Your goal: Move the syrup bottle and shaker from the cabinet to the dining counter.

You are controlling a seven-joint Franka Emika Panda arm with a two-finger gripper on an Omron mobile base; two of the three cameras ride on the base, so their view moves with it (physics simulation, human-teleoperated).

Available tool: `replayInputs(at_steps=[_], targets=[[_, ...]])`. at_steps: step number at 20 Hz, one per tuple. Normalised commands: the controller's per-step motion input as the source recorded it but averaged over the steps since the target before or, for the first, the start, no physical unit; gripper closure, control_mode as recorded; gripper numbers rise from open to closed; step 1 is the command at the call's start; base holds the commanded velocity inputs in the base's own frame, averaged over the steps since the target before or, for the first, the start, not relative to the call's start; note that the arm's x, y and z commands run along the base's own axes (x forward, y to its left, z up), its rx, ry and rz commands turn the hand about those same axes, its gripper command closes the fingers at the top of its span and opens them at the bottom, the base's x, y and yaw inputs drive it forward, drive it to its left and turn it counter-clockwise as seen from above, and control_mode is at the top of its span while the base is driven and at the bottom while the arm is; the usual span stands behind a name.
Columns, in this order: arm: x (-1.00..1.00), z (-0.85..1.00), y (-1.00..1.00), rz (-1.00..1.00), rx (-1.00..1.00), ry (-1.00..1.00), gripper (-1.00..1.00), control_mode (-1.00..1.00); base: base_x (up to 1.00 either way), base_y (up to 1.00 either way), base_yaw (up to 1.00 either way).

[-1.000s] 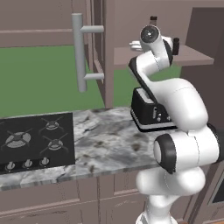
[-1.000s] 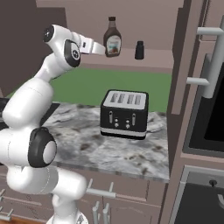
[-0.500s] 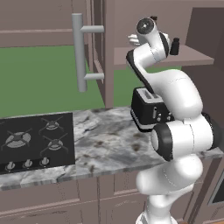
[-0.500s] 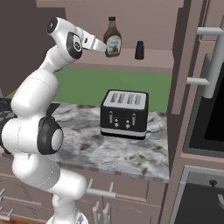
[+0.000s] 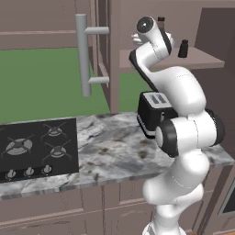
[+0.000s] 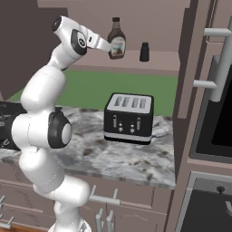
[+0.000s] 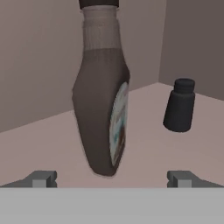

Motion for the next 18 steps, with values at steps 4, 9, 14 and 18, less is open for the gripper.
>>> replayInputs(at_steps=[4,9,14,18], targets=[[0.24,0.0,0.0,-0.04,0.0,0.0,-1.0,-1.0,0.0,0.0,0.0],[0.18,-0.01,0.0,-0.04,0.0,0.0,-1.0,-1.0,0.0,0.0,0.0],[0.16,-0.02,-0.05,-0.02,0.0,0.01,-1.0,-1.0,0.0,0.0,0.0],[0.11,-0.1,-0.19,-0.01,0.0,0.0,-1.0,-1.0,0.0,0.0,0.0]])
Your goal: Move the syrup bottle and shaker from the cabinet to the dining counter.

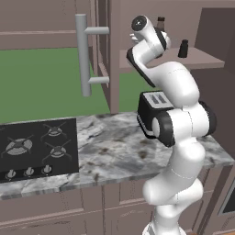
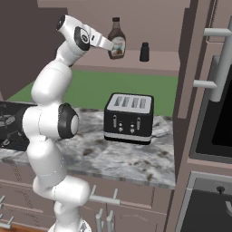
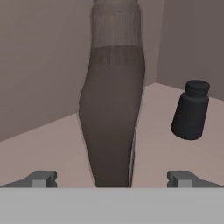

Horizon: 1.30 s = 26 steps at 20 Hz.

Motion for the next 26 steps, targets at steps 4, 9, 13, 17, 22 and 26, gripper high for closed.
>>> replayInputs(at_steps=[4,9,13,17,22,26], targets=[[0.13,-0.1,-0.22,-0.01,0.0,0.0,-1.0,-1.0,0.0,0.0,0.0],[0.17,-0.08,-0.04,-0.01,0.0,0.0,-1.0,-1.0,0.0,0.0,0.0],[0.21,0.0,0.0,-0.01,0.0,0.0,-1.0,-1.0,0.0,0.0,0.0],[0.19,0.0,0.0,-0.01,0.0,0.0,-1.0,-1.0,0.0,0.0,0.0],[0.14,0.0,-0.05,-0.02,0.0,0.01,-1.0,-1.0,0.0,0.0,0.0],[0.12,0.0,-0.01,-0.04,0.0,0.02,-1.0,-1.0,0.0,0.0,0.0]])
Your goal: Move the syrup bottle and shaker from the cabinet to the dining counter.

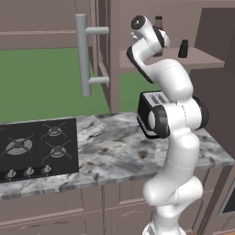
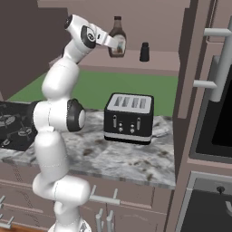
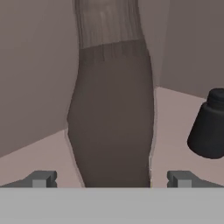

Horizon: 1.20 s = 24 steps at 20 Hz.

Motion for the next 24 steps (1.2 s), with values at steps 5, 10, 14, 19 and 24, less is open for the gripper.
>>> replayInputs(at_steps=[5,10,14,19,24], targets=[[0.01,-0.18,-0.09,-0.06,0.0,0.01,1.0,-1.0,0.0,0.0,0.0],[0.0,-0.33,-0.5,-0.03,0.02,0.0,1.0,-1.0,0.0,0.0,0.0],[0.12,-0.61,-0.94,0.0,0.0,-0.07,1.0,-1.0,0.0,0.0,0.0],[0.01,-0.67,-0.52,0.0,0.0,-0.17,1.0,-1.0,0.0,0.0,0.0],[-0.53,-0.47,-0.08,0.04,0.0,-0.25,1.0,-1.0,0.0,0.0,0.0]])
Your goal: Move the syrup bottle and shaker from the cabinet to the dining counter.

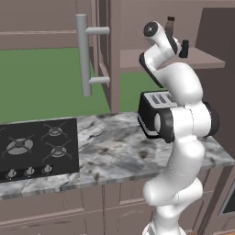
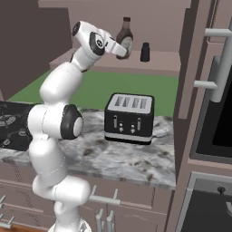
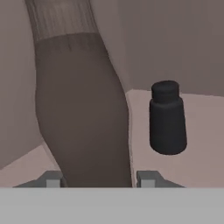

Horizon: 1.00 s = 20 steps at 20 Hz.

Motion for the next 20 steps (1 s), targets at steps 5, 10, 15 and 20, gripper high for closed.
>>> replayInputs(at_steps=[5,10,15,20], targets=[[-0.9,-0.04,0.0,0.11,0.0,-0.26,1.0,-1.0,0.0,0.0,0.0],[-1.0,0.15,0.0,0.18,-0.01,-0.21,1.0,-1.0,0.0,0.0,0.0],[-1.0,0.5,0.01,0.22,-0.06,-0.12,1.0,-1.0,0.0,0.0,0.0],[-1.0,0.48,0.04,0.22,-0.21,-0.01,1.0,-1.0,0.0,0.0,0.0]])
